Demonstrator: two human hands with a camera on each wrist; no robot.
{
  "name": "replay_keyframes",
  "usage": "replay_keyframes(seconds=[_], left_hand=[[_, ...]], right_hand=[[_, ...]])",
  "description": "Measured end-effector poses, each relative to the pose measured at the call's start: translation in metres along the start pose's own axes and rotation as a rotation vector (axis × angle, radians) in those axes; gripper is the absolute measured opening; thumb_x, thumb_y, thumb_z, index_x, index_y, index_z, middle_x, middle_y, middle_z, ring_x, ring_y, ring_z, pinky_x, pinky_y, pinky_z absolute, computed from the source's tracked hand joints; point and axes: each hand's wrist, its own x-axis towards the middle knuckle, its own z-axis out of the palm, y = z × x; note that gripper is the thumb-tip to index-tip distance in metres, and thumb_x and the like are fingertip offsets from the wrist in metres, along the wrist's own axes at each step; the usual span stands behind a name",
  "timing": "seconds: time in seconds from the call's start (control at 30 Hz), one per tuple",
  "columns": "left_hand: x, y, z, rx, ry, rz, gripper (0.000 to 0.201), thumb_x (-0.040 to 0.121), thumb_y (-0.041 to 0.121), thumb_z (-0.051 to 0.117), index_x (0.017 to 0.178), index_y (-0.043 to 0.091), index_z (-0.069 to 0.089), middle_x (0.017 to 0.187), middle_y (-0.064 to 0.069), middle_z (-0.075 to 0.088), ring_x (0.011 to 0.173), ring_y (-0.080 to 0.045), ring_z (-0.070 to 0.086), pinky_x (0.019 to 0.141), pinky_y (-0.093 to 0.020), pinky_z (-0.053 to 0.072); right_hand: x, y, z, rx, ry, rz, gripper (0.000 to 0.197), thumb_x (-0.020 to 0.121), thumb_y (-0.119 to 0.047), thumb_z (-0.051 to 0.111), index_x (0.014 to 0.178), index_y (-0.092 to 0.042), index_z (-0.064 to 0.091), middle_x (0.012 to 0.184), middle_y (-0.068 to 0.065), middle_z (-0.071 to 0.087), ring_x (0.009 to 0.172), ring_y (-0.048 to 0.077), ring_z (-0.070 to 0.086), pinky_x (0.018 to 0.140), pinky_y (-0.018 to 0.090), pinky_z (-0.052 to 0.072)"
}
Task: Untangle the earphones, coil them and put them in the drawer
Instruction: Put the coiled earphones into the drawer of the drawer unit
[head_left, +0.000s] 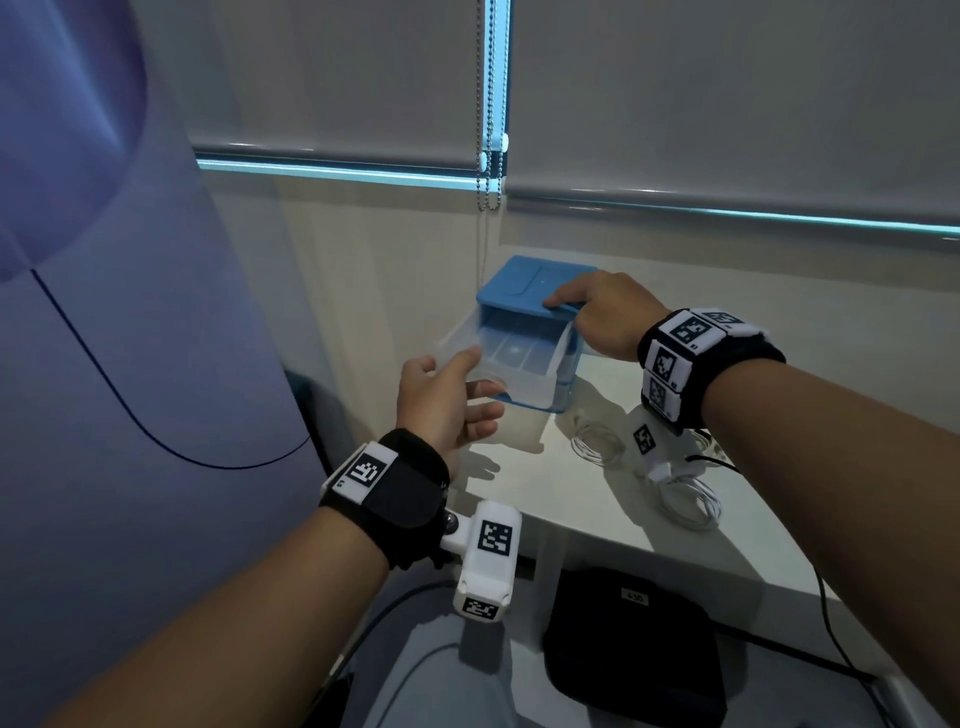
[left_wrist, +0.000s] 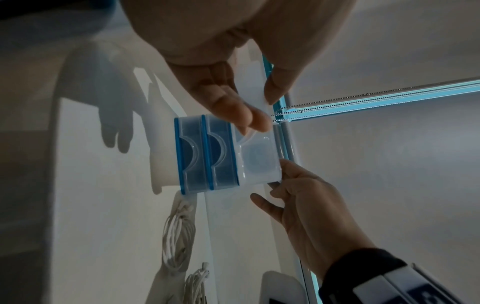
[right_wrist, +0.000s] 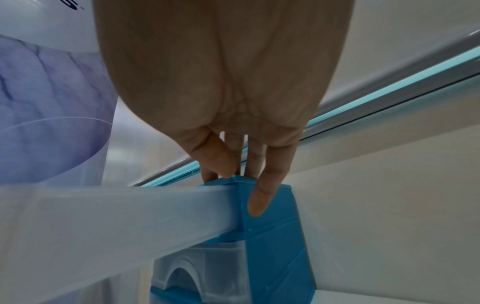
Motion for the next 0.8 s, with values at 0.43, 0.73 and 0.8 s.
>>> replay_keyframes(seconds=[0.43,0.73,0.8], left_hand=[[-0.009,-0.001,-0.003,0.05,-0.015,-0.032,0.066,0.091,0.046,0.071,0.143,0.025,0.035,0.085,-0.006,0.062,0.048,-0.013,0.051,0.042,-0.025,0.044],[-0.006,0.008,-0.01,0.178,0.165,0.182,0.067,0.085,0.061,0.068,0.138,0.035,0.036,0.111,-0.002,0.055,0.093,-0.021,0.053,0.081,-0.042,0.051],[-0.007,0.014,-0.009,0.202,0.199,0.327,0.053,0.087,0.053,0.069,0.128,0.033,0.044,0.089,0.002,0.053,0.083,-0.018,0.054,0.081,-0.039,0.05]], right_hand=[[0.0,0.0,0.0,-0.001,-0.009,-0.005,0.057,0.094,0.006,0.042,0.141,-0.02,0.06,0.156,0.007,0.046,0.142,0.028,0.041,0.114,0.033,0.033],[0.005,0.006,-0.001,0.015,-0.001,-0.045,0.056,0.093,0.007,0.042,0.14,-0.018,0.059,0.151,0.01,0.049,0.137,0.029,0.044,0.107,0.032,0.036],[0.005,0.012,-0.001,0.055,0.082,-0.079,0.055,0.092,0.006,0.046,0.139,-0.018,0.059,0.14,0.009,0.05,0.129,0.028,0.048,0.098,0.03,0.037]])
